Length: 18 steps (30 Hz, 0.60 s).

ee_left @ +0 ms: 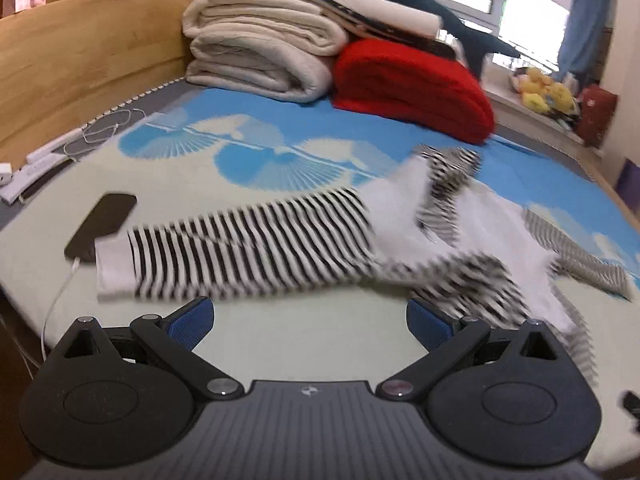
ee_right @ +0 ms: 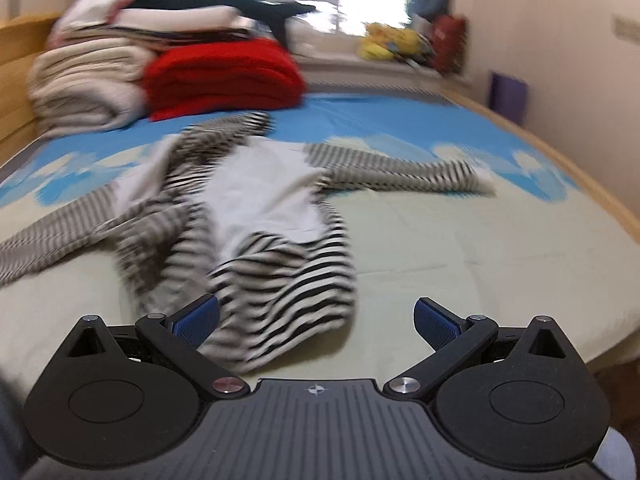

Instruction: Fold small clothes

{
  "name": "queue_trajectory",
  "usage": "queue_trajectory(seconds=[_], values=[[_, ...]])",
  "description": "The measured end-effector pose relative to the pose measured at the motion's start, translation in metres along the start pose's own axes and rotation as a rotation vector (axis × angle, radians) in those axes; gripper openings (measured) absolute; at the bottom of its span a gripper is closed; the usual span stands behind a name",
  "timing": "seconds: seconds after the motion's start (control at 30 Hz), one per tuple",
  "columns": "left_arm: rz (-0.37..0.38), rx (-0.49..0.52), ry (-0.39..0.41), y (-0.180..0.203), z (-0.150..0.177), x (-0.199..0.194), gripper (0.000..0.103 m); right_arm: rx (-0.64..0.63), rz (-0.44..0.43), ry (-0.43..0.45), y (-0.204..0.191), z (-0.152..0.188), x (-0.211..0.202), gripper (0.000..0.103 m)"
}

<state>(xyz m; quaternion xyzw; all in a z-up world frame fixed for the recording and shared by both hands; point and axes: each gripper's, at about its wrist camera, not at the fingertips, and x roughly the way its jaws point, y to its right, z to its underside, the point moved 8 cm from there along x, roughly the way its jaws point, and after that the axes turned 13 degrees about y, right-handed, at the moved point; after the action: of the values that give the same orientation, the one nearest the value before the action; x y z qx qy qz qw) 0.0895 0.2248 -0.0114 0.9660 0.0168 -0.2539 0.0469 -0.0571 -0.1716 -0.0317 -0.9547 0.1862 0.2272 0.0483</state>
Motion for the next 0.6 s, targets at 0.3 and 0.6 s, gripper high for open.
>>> queue_trajectory(seconds=[0.3, 0.6], values=[[-0.007, 0.108, -0.203, 0.016, -0.018, 0.229, 0.102, 0.101, 0.082, -0.083, 0.031, -0.02, 0.169, 0.102], [-0.092, 0.245, -0.281, 0.035, 0.003, 0.328, 0.101, 0.175, 0.021, -0.218, 0.014, -0.006, 0.219, 0.102]])
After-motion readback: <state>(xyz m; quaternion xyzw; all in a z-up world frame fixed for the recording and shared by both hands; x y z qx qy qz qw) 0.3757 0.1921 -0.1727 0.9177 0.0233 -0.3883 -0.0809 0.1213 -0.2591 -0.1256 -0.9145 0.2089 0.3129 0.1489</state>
